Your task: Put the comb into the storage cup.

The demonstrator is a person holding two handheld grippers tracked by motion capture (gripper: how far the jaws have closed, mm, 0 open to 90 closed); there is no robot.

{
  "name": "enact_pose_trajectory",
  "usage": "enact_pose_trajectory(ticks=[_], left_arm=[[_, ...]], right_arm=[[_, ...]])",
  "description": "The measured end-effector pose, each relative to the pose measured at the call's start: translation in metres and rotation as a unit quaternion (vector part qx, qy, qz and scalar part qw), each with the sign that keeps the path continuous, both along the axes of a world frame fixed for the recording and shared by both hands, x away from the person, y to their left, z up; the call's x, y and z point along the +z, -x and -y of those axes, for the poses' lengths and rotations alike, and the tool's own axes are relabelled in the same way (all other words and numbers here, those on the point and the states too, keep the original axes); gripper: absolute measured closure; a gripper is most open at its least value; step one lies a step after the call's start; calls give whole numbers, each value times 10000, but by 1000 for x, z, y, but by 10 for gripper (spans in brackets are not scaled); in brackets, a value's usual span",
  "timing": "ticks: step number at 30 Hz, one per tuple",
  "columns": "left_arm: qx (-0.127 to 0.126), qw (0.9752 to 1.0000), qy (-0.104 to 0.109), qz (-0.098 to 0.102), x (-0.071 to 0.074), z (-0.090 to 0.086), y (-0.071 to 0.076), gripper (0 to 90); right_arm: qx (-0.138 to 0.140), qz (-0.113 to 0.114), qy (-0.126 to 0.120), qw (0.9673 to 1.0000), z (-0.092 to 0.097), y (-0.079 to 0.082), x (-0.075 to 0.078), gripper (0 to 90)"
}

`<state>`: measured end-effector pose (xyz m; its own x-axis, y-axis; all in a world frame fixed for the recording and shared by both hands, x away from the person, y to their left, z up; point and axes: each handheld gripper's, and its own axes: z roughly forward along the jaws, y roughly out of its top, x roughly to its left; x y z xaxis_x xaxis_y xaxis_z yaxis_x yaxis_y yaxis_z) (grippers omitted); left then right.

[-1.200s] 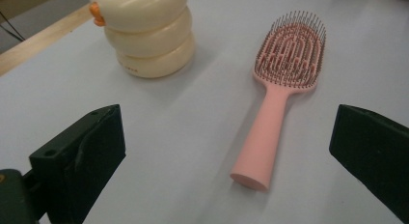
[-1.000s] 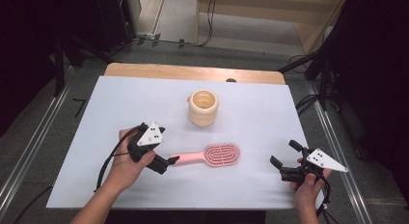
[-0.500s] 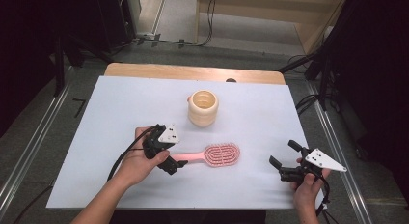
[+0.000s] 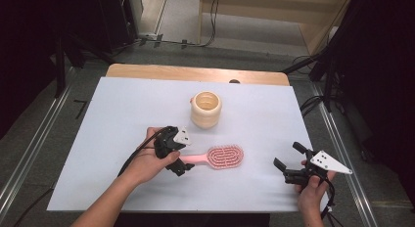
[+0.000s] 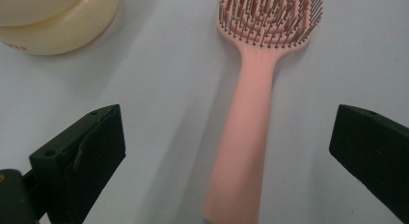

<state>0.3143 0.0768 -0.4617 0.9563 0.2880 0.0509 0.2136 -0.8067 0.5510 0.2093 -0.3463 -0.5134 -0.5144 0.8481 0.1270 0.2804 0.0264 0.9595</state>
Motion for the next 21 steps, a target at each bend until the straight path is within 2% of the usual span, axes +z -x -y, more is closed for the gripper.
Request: enact_pose_trajectory(ticks=[7, 12, 14, 17, 21], left_arm=[[-90, 9997, -202, -82, -5, 9, -2, 0], [-87, 9992, -357, -131, -7, 15, -5, 0], [-56, 9992, -359, -155, -7, 18, -5, 1], [-28, 9991, -416, -115, -7, 20, -7, 57], [-76, 9981, -605, -131, -9, 24, -8, 71]], right_arm=[[5, -5, 28, 10000, -1, 0, 0, 0], [-14, -5, 23, 10000, -1, -1, 0, 0], [2, 2, 31, 10000, -1, -1, 0, 0], [-1, -1, 31, 10000, -1, -1, 0, 0], [-4, -7, 17, 10000, -1, 0, 0, 0]])
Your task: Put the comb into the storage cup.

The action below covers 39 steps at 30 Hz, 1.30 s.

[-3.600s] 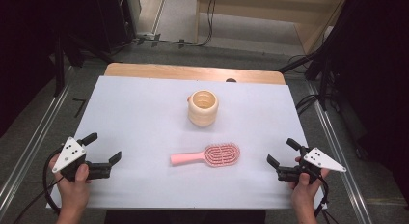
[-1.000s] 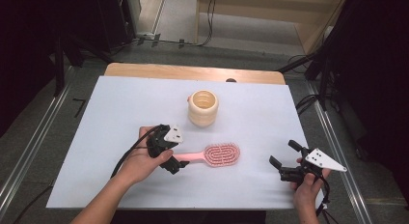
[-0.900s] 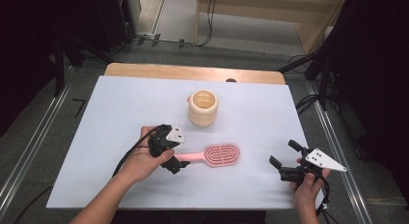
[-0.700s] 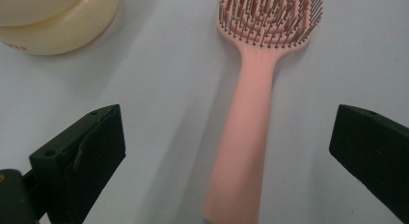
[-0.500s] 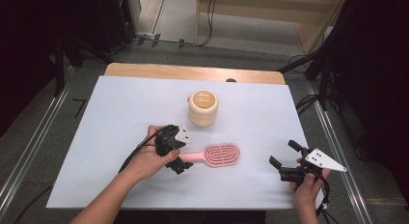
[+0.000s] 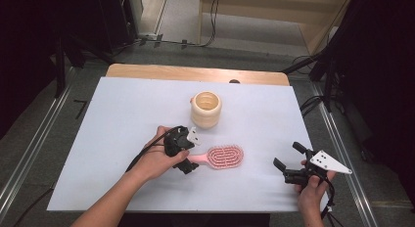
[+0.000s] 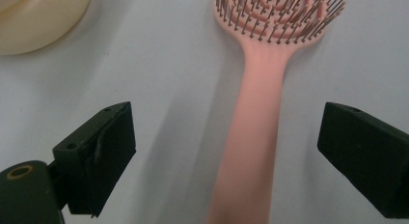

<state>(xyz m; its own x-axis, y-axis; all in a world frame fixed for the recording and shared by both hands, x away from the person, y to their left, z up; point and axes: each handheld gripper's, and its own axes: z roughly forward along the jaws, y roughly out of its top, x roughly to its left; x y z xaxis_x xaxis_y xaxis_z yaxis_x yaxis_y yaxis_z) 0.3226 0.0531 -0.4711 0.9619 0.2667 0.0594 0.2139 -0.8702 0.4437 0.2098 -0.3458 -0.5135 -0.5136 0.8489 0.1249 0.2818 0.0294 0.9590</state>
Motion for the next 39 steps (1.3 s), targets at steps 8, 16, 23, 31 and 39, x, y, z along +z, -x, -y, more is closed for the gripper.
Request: enact_pose_trajectory(ticks=[8, 16, 23, 31, 39], left_arm=[[1, 9998, -118, -132, -2, 7, -4, 150], [-71, 9992, -193, -330, -6, 18, -3, 344], [-106, 9987, -357, -341, -9, 24, -4, 488], [-279, 9982, -387, -366, -9, 29, -4, 571], [-391, 9974, -426, -430, -9, 31, -8, 656]], right_arm=[[-23, -11, 13, 10000, 0, -1, 0, 0], [-33, -20, 12, 10000, 0, -1, 0, 0], [-29, -26, 32, 10000, -1, -1, 0, 0], [-19, -62, 42, 10000, -1, -1, 0, 0], [-29, -65, 78, 9999, -2, -1, 0, 0]])
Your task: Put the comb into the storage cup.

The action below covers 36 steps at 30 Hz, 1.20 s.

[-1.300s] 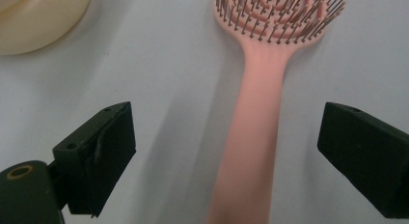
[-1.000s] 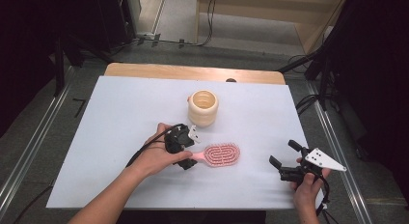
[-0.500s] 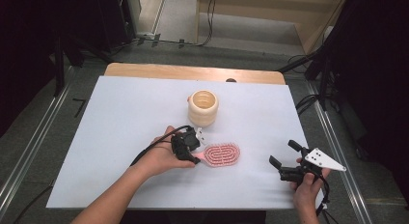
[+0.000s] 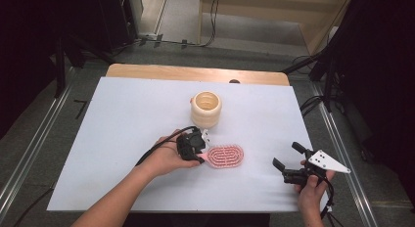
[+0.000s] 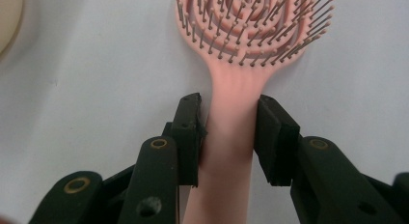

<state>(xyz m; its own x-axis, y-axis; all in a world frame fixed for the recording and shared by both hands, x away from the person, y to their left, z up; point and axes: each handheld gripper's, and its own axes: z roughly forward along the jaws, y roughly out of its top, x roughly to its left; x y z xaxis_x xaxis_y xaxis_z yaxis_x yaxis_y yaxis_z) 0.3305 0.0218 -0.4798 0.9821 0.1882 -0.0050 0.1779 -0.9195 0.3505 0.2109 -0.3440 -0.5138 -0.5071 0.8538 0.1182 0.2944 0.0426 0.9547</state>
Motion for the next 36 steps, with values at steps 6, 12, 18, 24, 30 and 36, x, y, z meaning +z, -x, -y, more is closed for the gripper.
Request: enact_pose_trajectory(ticks=[6, 12, 18, 24, 30, 36], left_arm=[[29, 10000, 13, 59, 0, 1, 2, 691], [74, 9999, 129, 24, -1, -2, 2, 695], [77, 9998, 152, 73, 0, -3, 2, 697], [195, 9993, 332, -17, -1, -6, 3, 697], [217, 9987, 467, 39, 0, -9, 5, 698], [323, 9976, 603, 137, 0, -12, 7, 698]], right_arm=[[5, -16, 19, 10000, 0, 0, 0, 0], [-3, -10, 33, 10000, -1, 0, 0, 0], [-17, -20, 17, 10000, 0, 0, 0, 0], [-21, -9, 20, 10000, 0, 0, 0, 0], [-38, -17, 8, 10000, 0, 1, 1, 0], [-25, 8, 31, 10000, -1, 0, 1, 0]])
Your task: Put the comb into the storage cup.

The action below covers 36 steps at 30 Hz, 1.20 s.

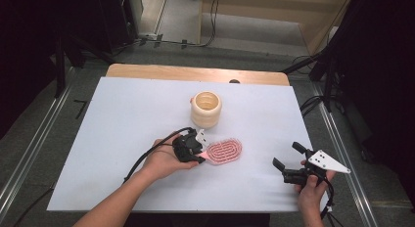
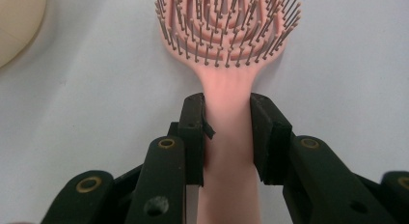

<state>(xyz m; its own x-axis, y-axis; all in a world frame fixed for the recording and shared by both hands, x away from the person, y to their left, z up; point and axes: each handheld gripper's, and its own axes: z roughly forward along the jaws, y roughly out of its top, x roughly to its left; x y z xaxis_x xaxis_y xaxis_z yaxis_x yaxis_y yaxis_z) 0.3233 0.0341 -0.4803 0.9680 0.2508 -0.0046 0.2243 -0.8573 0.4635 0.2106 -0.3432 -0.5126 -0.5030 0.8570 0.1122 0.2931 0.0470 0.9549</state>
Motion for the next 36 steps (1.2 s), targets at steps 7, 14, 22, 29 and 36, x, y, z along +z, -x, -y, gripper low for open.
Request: enact_pose_trajectory(ticks=[7, 14, 22, 29, 36], left_arm=[[115, 9998, 153, 47, 5, -3, 1, 699], [214, 9992, 341, 40, 6, -7, 0, 699], [198, 9998, 86, -46, -5, -4, 2, 693], [245, 9996, -133, -9, -3, 5, 0, 529], [163, 9993, -328, 76, -3, 18, 1, 602]], right_arm=[[-7, 4, -5, 10000, 0, 0, 0, 0], [-13, -2, -2, 10000, 0, 0, 0, 0], [-9, -13, 10, 10000, 0, 0, 0, 0], [-2, -23, 13, 10000, 0, -1, 0, 0], [2, -23, 19, 10000, 0, -1, 0, 0]])
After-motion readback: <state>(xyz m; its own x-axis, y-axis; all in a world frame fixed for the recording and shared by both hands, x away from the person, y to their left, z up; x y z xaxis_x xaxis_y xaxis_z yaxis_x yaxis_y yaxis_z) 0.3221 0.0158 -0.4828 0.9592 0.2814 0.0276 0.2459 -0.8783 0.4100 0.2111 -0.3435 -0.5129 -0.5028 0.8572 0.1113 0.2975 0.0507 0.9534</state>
